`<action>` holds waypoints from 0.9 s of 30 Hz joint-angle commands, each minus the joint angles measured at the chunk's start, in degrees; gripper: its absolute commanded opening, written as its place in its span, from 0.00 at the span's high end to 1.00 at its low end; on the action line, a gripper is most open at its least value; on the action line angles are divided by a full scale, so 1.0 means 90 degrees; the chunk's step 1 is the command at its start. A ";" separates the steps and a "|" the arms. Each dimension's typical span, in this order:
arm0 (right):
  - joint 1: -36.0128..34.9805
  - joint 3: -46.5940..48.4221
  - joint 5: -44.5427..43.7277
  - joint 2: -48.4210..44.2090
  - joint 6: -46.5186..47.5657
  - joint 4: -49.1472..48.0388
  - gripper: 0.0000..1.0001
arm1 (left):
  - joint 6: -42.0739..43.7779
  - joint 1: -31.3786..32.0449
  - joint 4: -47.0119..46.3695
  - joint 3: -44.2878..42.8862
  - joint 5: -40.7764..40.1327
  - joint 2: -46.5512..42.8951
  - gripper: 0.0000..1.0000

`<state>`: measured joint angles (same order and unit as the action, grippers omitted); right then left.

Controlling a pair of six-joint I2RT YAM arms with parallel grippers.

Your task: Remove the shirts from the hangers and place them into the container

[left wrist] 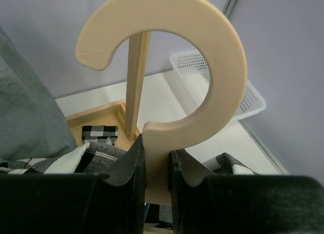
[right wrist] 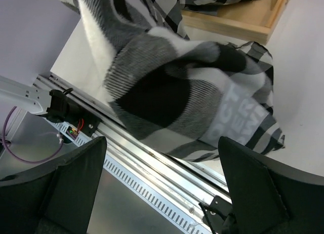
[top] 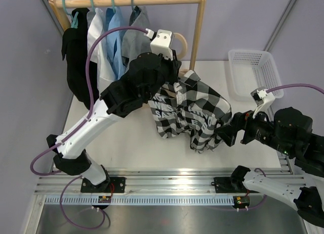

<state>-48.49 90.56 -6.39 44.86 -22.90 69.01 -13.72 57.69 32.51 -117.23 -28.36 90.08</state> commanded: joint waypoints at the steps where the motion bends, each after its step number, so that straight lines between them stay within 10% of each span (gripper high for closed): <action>1: -0.0052 0.0483 -0.0373 -0.0043 0.0248 0.0241 0.01 | -0.0097 -0.0033 -0.0058 0.0279 -0.0022 -0.0721 1.00; 27: -0.0052 -0.0746 0.1139 -0.0327 0.0171 -0.0988 0.21 | -0.0849 -0.0043 -0.0341 0.0575 0.0817 -0.0352 1.00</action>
<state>-48.51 85.27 0.64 41.25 -21.12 64.51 -18.65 57.32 34.96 -110.10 -23.24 86.96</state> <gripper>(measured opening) 0.808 0.202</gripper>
